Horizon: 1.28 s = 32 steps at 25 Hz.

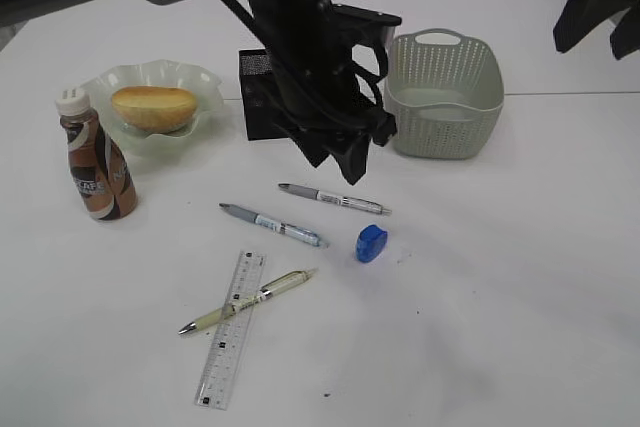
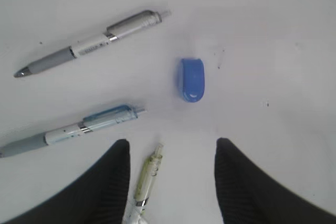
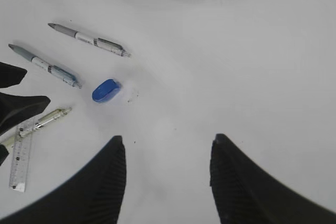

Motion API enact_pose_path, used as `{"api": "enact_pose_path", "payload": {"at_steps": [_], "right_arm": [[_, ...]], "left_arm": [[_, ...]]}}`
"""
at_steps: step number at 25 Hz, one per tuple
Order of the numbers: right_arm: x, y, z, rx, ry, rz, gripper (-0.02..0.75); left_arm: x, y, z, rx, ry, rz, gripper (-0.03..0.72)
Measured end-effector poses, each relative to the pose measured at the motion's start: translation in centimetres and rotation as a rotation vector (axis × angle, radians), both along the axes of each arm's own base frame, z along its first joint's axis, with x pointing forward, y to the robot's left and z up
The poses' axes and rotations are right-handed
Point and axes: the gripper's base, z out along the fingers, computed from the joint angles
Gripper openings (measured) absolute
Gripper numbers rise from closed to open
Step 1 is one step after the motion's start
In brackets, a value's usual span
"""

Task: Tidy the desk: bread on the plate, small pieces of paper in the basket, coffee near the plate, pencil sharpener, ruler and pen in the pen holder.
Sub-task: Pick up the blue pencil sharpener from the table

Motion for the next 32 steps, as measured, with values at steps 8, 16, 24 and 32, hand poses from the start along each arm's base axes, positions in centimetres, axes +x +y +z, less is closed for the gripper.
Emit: {"api": "enact_pose_path", "payload": {"at_steps": [8,16,24,32], "right_arm": [[1.8,-0.6,-2.2,-0.028,0.064,-0.016,0.385],[2.4,-3.4,-1.9,-0.033,0.046,-0.100,0.375],[2.4,-3.4,-1.8,-0.025,0.046,-0.099,0.373],[2.4,-3.4,-1.8,-0.025,0.046,-0.099,0.372]], "left_arm": [[-0.3,-1.5,-4.2,0.029,0.082,-0.035,0.400],[-0.2,-1.9,-7.0,0.051,0.130,-0.052,0.421],[0.0,-2.5,-8.5,0.012,0.134,-0.080,0.421],[0.6,-3.0,-8.5,-0.032,0.063,-0.091,0.421]]}}
